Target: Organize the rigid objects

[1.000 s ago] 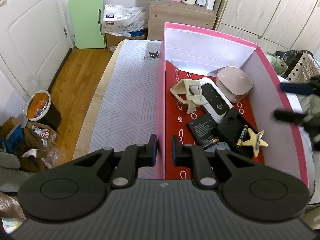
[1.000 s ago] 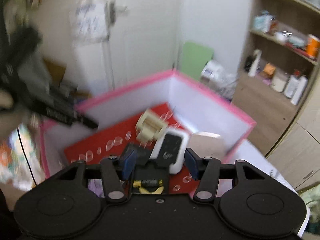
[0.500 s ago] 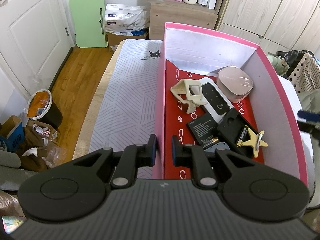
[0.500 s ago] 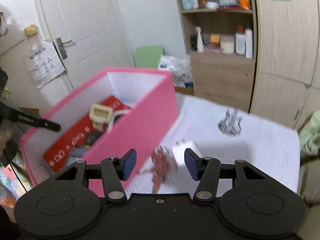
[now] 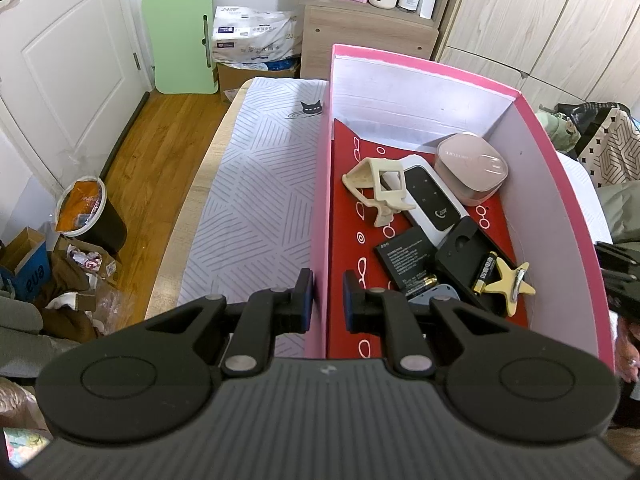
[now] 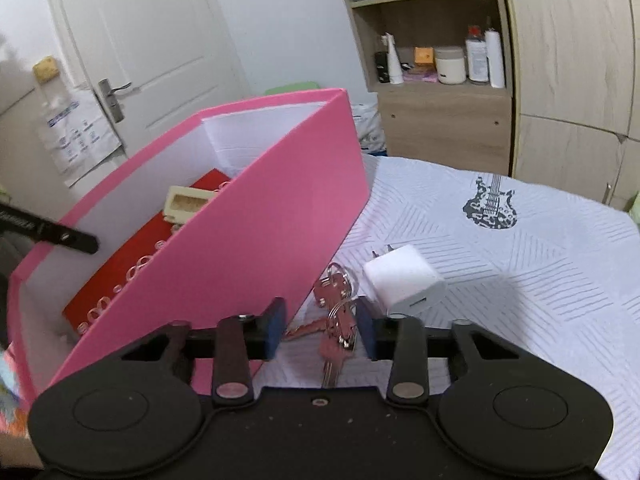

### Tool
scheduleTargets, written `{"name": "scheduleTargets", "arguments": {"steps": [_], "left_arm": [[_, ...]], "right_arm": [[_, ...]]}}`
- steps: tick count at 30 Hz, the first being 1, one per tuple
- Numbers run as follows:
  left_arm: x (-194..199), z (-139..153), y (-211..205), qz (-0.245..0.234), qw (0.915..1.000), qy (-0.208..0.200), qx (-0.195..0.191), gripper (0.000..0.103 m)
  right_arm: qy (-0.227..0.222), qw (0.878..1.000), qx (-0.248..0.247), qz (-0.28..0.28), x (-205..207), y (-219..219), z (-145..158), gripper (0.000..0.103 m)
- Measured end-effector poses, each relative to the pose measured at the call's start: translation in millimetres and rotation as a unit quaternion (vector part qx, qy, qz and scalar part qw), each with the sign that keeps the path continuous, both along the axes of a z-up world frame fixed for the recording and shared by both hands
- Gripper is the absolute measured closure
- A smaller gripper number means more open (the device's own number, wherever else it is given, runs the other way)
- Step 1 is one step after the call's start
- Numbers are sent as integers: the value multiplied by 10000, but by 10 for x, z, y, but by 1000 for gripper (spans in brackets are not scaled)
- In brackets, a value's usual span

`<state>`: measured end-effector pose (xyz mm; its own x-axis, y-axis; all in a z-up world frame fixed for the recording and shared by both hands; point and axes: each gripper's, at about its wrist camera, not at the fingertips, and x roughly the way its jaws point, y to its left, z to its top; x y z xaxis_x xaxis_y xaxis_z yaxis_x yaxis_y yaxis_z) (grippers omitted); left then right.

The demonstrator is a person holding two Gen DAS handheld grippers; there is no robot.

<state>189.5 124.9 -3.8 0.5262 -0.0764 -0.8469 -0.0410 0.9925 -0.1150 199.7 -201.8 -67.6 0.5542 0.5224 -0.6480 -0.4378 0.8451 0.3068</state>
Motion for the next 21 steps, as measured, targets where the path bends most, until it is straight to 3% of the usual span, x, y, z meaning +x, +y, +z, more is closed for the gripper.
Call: {"name": "scheduleTargets", "arguments": {"steps": [1,4,10,15,16,20,21], "left_arm": [[-2,2,3,2,10000,-2,-8,90],[-7,7,9,-3,10000,-4,-15,90],[-7,8,9,-6,10000,-13,-14,90],[-12,11,11,-18,10000,-16,-32,90],[-12,10,11,-15,10000,-18,-34,90],[-10,9,11,-12,10000,-18,-31,90],[-9,11,14,-9,10000,-15,-36,90]], "right_arm": [[91,9999,87,-79,26,-14,-24,94],[237,9985,412,-281,23,-115,-35,101],[339,9908,1252,-381,0,-401,111,101],[259,9936,1030,-379,5,-381,167,100],[274,9947,924,-367,10,-353,153,95],[356,9970,599,-337,26,-205,39,91],[408,9969,597,-318,33,-178,13,85]]}}
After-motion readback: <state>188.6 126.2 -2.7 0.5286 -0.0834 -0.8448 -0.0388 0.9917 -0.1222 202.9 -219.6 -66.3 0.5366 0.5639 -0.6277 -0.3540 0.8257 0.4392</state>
